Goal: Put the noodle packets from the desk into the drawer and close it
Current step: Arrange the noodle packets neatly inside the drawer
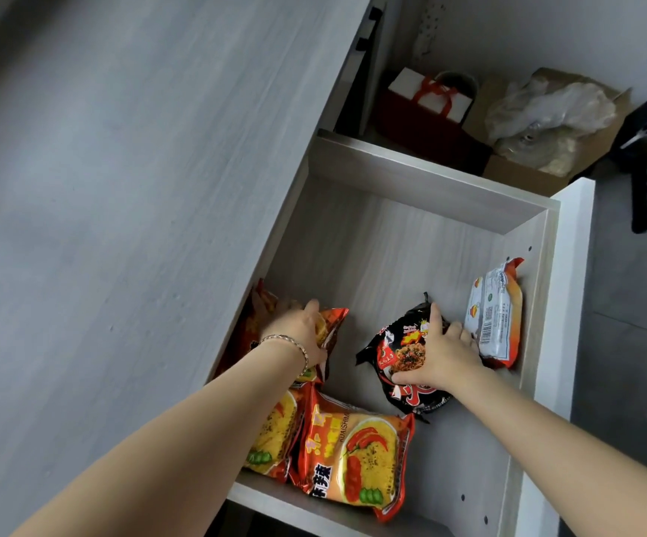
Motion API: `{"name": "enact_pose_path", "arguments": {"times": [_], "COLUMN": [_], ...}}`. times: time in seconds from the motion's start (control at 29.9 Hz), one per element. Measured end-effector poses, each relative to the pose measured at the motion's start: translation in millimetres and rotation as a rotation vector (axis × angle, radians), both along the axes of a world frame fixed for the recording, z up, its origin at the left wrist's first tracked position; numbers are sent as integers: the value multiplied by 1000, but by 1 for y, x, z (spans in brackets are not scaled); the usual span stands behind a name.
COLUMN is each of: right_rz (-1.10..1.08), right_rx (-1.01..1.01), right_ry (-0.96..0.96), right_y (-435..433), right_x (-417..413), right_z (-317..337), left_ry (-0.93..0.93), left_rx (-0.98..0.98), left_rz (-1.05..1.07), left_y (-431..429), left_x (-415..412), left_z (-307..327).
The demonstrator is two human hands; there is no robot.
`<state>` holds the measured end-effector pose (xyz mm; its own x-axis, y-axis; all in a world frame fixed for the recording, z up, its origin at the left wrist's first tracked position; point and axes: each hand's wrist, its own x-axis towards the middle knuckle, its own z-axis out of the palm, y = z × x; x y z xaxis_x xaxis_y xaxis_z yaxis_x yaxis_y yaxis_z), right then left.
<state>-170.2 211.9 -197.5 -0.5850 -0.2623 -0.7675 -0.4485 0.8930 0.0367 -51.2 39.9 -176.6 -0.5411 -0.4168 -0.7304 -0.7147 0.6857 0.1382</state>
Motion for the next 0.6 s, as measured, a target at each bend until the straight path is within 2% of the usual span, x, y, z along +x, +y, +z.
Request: {"name": "enact_pose_path", "arguments": {"times": [0.23,0.43,0.6], "right_rz": [-95,-195,-202], "right_rx": [-146,-564,-752], "right_ry": [-2,6,-46], "right_y": [-11,-49,-102], "right_x": [-9,-51,-82], "right_z": [16,55,50], "left_ry": [31,51,44], "left_rx": [-10,-21,-50], "left_rz": [-51,-63,-102], "left_y": [-13,-14,-13], "left_x": [11,11,11], "left_z": [-1,-1,0]}}
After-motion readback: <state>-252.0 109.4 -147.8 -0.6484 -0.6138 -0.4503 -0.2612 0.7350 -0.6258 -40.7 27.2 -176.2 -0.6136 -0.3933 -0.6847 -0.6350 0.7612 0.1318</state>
